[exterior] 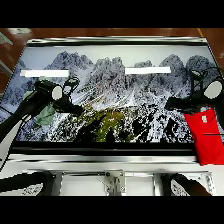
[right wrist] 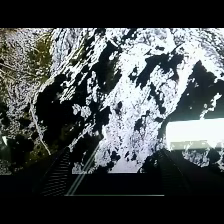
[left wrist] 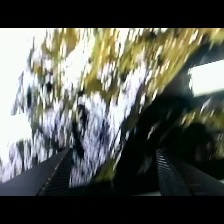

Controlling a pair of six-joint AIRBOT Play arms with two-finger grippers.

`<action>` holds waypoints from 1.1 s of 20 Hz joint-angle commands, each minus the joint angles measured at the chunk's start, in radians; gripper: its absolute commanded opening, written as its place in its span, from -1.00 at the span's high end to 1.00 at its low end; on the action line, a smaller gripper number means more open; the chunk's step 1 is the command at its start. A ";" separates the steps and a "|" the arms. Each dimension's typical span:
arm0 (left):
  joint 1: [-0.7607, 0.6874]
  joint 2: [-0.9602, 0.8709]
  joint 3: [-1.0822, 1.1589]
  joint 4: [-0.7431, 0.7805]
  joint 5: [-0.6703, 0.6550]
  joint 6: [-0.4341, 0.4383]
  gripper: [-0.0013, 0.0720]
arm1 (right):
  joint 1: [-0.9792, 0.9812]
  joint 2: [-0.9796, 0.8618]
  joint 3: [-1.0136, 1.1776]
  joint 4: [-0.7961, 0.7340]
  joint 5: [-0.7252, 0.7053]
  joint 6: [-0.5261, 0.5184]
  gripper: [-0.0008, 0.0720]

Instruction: Fold the shirts.

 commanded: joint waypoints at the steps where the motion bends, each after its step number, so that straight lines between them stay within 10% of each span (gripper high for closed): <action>1: 0.003 -0.002 0.000 0.036 0.100 0.013 -0.61 | 0.000 0.000 0.001 0.047 0.057 0.004 -0.89; 8: 0.390 -0.067 0.175 0.171 0.144 -0.097 -0.96 | 0.004 0.000 0.001 0.169 0.148 0.056 -0.88; 13: 0.586 -0.203 0.277 -0.055 0.233 0.005 -0.96 | 0.004 0.000 0.001 0.236 0.151 0.097 0.18; 14: 0.591 -0.229 0.279 -0.053 0.230 0.020 -0.96 | 0.004 0.000 0.001 0.253 0.151 0.096 0.18; 16: 0.592 -0.283 0.279 -0.050 0.231 0.024 -0.96 | 0.005 0.000 0.001 0.278 0.155 0.096 -0.93; 22: 0.591 -0.404 0.279 -0.112 0.267 0.027 -0.96 | 0.004 0.000 0.001 0.278 0.158 0.089 -0.94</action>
